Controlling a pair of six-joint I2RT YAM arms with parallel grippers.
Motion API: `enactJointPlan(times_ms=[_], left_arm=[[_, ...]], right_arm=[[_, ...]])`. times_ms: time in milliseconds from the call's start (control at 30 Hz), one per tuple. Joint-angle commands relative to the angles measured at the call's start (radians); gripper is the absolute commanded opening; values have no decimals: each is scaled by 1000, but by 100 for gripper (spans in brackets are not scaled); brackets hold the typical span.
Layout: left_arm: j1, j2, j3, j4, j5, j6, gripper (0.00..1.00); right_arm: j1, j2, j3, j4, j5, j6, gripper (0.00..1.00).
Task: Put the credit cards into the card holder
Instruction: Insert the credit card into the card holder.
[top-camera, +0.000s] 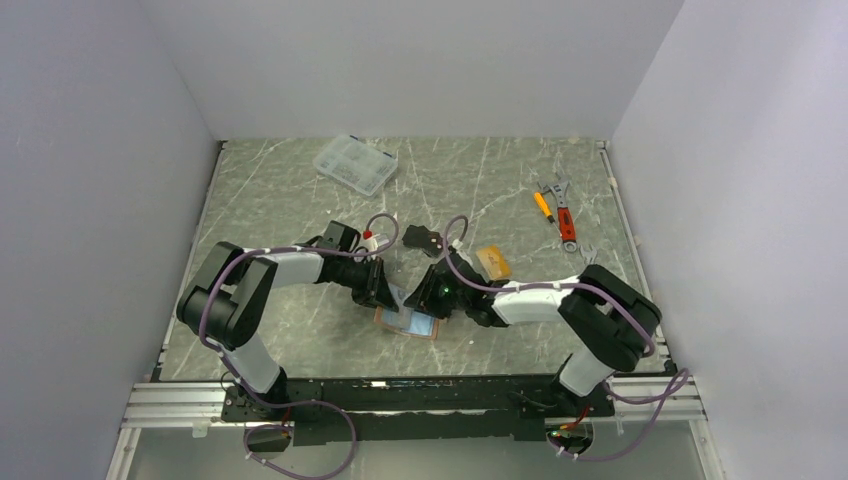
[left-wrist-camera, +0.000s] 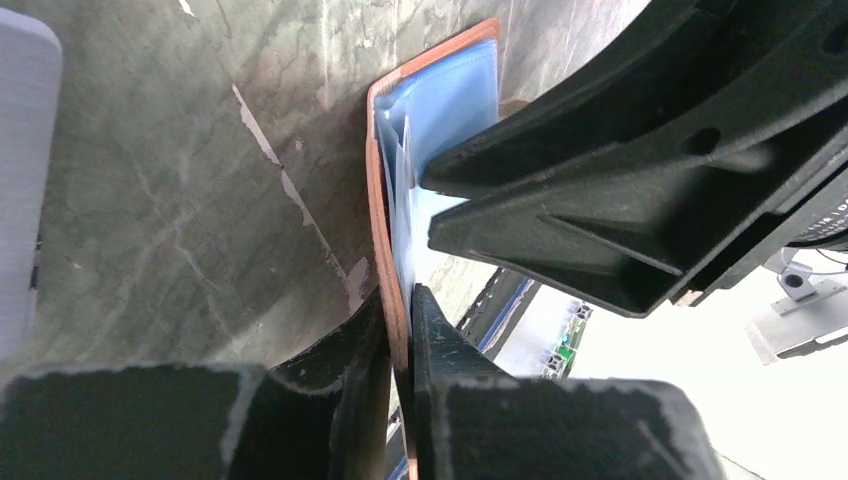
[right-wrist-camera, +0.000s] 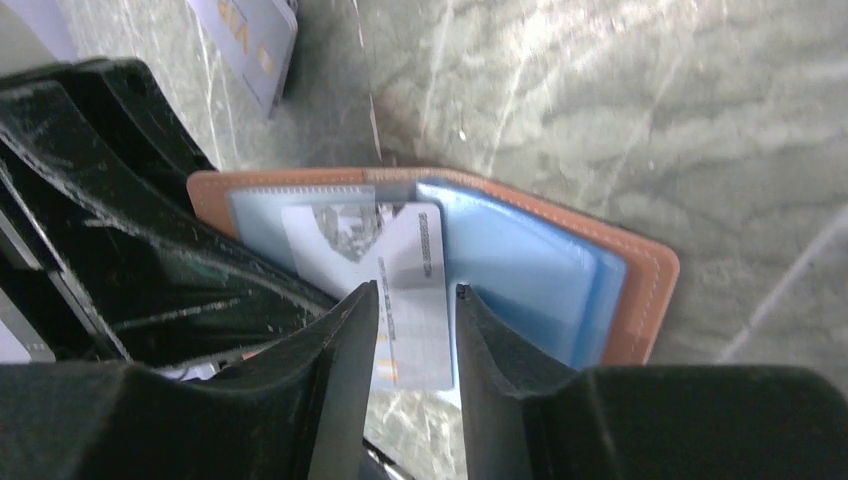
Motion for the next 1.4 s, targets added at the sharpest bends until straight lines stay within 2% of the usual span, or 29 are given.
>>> enactJointPlan(times_ms=[0, 133, 233, 333, 400, 500, 633, 800, 900, 1033, 1200, 1367], left_arm=[[-10, 0, 41, -2, 19, 19, 13], [-11, 2, 53, -36, -19, 43, 10], [-11, 3, 50, -34, -20, 39, 10], [-10, 6, 44, -21, -20, 33, 11], [-11, 6, 35, -3, -10, 25, 12], [-11, 7, 37, 2, -16, 27, 14], [-6, 4, 51, -25, -27, 61, 23], [30, 6, 91, -95, -36, 122, 38], [55, 16, 138, -171, -34, 188, 40], [56, 43, 182, -296, -76, 315, 39], [53, 53, 178, -320, -98, 380, 28], [52, 35, 169, -327, -83, 385, 29]], right_arm=[[6, -104, -21, -158, 37, -39, 39], [-3, -195, -37, -219, 79, -37, 38], [-4, -239, -48, -224, 90, -40, 16], [-4, -223, -43, -172, 54, -55, 8], [-3, -184, -26, -107, 21, -75, 8], [-4, -105, 27, -107, -21, -99, 6], [-4, -21, 42, -124, -49, -107, 2], [-4, -30, -4, -215, 8, -99, 0], [-5, -65, -41, -263, 53, -87, 0], [-7, -113, -64, -326, 103, -87, 0], [-8, -154, -71, -368, 137, -87, 0], [-7, -159, -11, -368, 122, -121, 0]])
